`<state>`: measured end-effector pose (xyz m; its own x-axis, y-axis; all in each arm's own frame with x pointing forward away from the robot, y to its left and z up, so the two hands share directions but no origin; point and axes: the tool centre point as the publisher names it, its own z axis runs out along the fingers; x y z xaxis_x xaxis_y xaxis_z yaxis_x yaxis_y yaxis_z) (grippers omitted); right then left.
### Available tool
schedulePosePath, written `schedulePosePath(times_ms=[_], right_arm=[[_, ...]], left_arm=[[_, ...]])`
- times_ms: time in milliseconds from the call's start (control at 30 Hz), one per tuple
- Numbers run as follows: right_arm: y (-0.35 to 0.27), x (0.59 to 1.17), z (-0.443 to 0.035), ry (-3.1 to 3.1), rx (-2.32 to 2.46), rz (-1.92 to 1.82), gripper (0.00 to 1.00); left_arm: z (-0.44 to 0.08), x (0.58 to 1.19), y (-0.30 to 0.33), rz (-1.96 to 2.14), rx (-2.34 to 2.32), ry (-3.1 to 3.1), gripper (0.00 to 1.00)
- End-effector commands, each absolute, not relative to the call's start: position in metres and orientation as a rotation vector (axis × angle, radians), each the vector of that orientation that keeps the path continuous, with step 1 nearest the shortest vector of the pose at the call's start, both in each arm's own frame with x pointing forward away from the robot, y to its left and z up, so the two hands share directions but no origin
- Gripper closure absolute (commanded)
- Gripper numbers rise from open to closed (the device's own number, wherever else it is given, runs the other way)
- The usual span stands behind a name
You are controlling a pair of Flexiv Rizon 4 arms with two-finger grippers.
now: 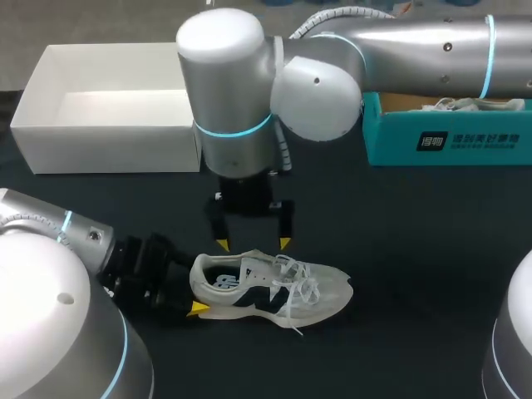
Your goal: Take the shoe out of the shoebox, open the shoe tongue, remove and reinsert the insole, then place the shoe into the shoebox
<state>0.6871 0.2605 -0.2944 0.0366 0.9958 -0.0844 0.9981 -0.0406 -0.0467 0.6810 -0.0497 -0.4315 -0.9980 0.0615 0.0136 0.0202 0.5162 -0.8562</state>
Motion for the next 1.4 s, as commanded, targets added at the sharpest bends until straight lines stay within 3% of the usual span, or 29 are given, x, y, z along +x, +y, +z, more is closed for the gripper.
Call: schedulePosePath(times_ms=[33,1400], right_arm=[[0.274,0.686,-0.31,2.139,2.245,-0.161,0.0],[0.276,0.662,-0.357,1.964,2.261,-0.228,0.0]], left_arm=[[-0.45,0.685,-0.052,1.517,-0.074,-2.699,1.0],[-0.45,0.685,-0.052,1.517,-0.074,-2.699,1.0]])
